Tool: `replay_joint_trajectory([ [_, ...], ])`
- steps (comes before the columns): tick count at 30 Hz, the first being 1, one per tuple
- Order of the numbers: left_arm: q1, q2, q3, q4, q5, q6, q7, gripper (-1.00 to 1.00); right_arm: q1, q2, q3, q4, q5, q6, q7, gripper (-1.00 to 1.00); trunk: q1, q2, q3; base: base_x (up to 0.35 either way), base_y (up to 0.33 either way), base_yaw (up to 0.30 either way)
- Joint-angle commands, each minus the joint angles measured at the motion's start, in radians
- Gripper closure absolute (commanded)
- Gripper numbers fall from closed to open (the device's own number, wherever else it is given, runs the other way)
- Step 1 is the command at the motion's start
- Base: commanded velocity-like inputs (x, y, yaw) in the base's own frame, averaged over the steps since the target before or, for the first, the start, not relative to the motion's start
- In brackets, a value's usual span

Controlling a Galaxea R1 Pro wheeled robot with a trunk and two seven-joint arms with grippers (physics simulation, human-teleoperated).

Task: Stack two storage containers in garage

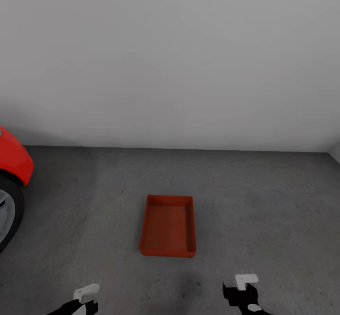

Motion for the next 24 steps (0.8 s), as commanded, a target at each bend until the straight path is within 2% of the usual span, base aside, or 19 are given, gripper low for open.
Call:
replay_joint_trajectory([
  [1,0.019,-0.001,-0.009,-0.001,0.005,0.003,0.002,-1.00,0.015,-0.004,-0.008,0.006,0.010,0.013,-0.004,-1.00,0.000,-0.001,-0.001,0.000,0.000,0.000],
  [3,0.037,-0.001,-0.009,-0.001,0.003,0.003,0.000,-1.00,0.037,-0.006,-0.008,0.009,0.009,0.036,-0.003,-1.00,0.000,-0.001,-0.001,0.000,0.000,0.000],
  [5,0.071,-0.001,-0.011,-0.001,0.001,-0.004,-0.010,-1.00,0.098,-0.006,-0.008,0.011,0.009,0.088,-0.004,-1.00,0.000,-0.001,-0.001,0.000,0.000,0.000],
  [8,0.103,-0.002,-0.011,-0.002,0.000,-0.023,-0.038,-1.00,0.164,-0.003,-0.009,0.012,0.009,0.115,-0.005,-1.00,0.000,-0.001,-0.001,0.000,0.000,0.000],
  [9,0.127,-0.002,-0.011,-0.002,-0.001,-0.040,-0.067,-1.00,0.209,0.000,-0.009,0.012,0.008,0.122,-0.006,-1.00,0.000,-0.001,-0.001,0.000,0.000,0.000],
  [11,0.160,-0.002,-0.012,-0.002,-0.002,-0.059,-0.117,-1.00,0.269,0.002,-0.013,0.013,0.004,0.126,-0.007,-1.00,0.000,-0.001,0.000,0.000,0.000,0.000],
  [17,0.197,-0.006,-0.015,-0.002,-0.011,-0.067,-0.164,-1.00,0.371,0.007,-0.016,0.014,0.003,0.085,-0.007,-1.00,0.000,-0.001,0.006,0.000,0.000,0.000],
  [19,0.201,-0.010,-0.015,-0.002,-0.021,-0.068,-0.166,-1.00,0.381,0.007,-0.016,0.014,0.003,0.080,-0.007,-1.00,0.000,-0.001,0.009,0.000,0.000,0.000],
  [21,0.205,-0.019,-0.016,-0.002,-0.052,-0.071,-0.168,-1.00,0.392,0.006,-0.016,0.013,0.003,0.073,-0.007,-1.00,0.000,-0.001,0.012,0.000,0.000,0.000],
  [24,0.206,-0.020,-0.015,-0.003,-0.061,-0.085,-0.167,-1.00,0.395,0.006,-0.016,0.013,0.003,0.071,-0.007,-1.00,0.000,-0.001,0.017,0.000,0.000,0.000],
])
